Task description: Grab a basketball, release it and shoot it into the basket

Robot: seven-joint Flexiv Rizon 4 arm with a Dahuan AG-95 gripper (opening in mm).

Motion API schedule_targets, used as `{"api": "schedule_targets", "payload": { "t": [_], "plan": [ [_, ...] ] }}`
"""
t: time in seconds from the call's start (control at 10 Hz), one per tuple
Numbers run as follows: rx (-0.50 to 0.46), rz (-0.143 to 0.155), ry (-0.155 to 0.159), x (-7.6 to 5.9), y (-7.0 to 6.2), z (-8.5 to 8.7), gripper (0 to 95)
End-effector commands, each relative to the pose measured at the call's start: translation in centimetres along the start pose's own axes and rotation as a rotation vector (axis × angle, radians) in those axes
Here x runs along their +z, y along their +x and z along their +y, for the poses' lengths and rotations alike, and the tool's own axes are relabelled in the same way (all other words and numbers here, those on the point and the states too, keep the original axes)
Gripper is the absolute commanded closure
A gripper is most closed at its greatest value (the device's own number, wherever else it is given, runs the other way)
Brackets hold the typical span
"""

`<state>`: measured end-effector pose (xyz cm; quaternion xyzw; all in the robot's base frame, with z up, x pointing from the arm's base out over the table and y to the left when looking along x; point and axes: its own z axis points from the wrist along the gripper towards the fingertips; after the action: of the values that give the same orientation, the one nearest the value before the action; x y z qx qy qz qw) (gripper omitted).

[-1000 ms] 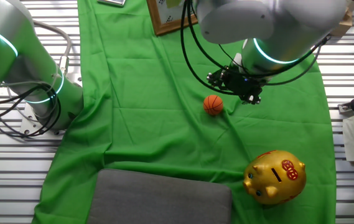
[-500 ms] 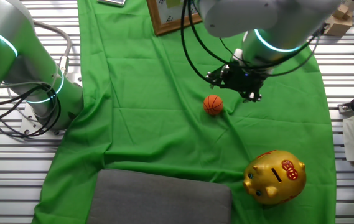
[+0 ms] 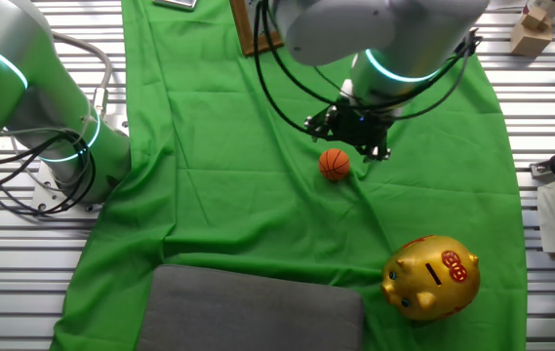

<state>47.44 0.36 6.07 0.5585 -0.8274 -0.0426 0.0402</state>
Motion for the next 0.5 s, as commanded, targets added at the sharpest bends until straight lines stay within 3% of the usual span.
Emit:
{"api": "schedule_targets", "payload": {
  "t": [0.1,0.4,0.5],
  "plan": [
    [-0.003,-0.008,-0.002,0.6,0.3,-0.1,0.0],
    [-0.005,-0.009,-0.001,1.5,0.7,-0.4,0.0],
    [-0.003,-0.013,-0.001,1.8,0.8,-0.5,19.0]
  ]
}}
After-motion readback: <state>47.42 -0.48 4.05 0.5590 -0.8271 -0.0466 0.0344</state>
